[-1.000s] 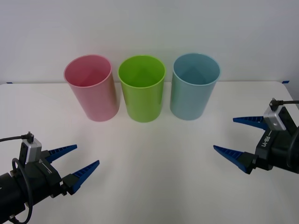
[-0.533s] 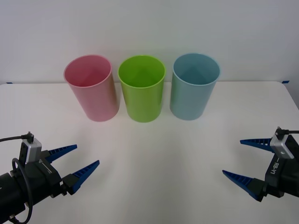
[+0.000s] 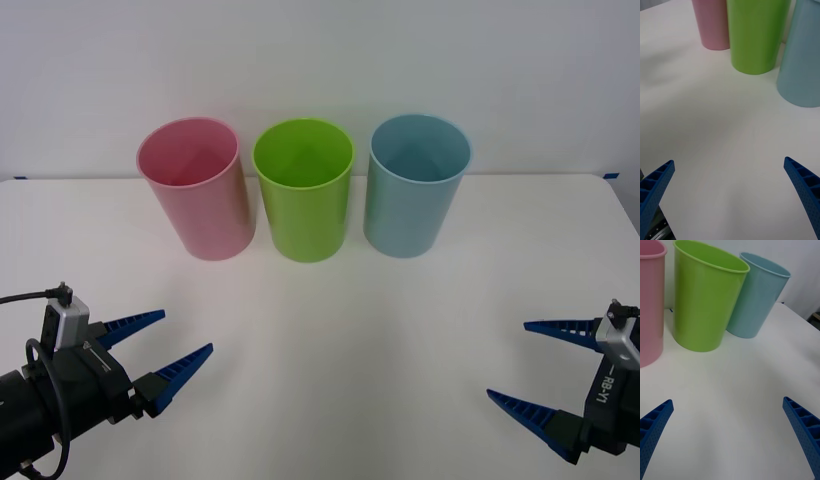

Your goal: Put cans in the blue bin and PET bottles in the pink bin and trash in the green bin.

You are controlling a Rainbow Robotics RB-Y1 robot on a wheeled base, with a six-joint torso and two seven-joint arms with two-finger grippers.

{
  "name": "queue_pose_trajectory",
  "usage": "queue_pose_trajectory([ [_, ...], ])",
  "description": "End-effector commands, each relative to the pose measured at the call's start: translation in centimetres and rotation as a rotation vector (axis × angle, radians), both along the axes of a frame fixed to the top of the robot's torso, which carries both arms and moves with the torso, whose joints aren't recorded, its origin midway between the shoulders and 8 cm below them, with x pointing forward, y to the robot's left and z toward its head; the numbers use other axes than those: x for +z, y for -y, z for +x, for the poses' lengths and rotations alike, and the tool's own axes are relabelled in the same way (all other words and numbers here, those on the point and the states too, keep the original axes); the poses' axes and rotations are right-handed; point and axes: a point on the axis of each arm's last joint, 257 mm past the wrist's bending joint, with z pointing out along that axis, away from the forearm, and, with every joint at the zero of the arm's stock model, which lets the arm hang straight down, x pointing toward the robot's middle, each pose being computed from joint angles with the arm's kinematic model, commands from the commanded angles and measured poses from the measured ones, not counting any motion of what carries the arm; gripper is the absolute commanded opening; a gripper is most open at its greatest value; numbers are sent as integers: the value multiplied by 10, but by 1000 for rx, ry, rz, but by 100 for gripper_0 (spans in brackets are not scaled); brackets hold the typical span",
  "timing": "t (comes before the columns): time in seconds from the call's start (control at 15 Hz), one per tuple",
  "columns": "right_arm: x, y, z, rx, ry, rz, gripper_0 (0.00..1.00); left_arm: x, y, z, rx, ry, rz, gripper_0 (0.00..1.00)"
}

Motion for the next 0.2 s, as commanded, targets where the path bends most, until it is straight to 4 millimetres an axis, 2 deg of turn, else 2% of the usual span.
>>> queue_pose_trajectory([
  [0.07, -2, -1, -3, 1, -9, 7, 100, 0, 0, 0, 0, 0, 0, 100],
  [0.2, -2, -1, -3, 1, -9, 7, 100, 0, 0, 0, 0, 0, 0, 100],
])
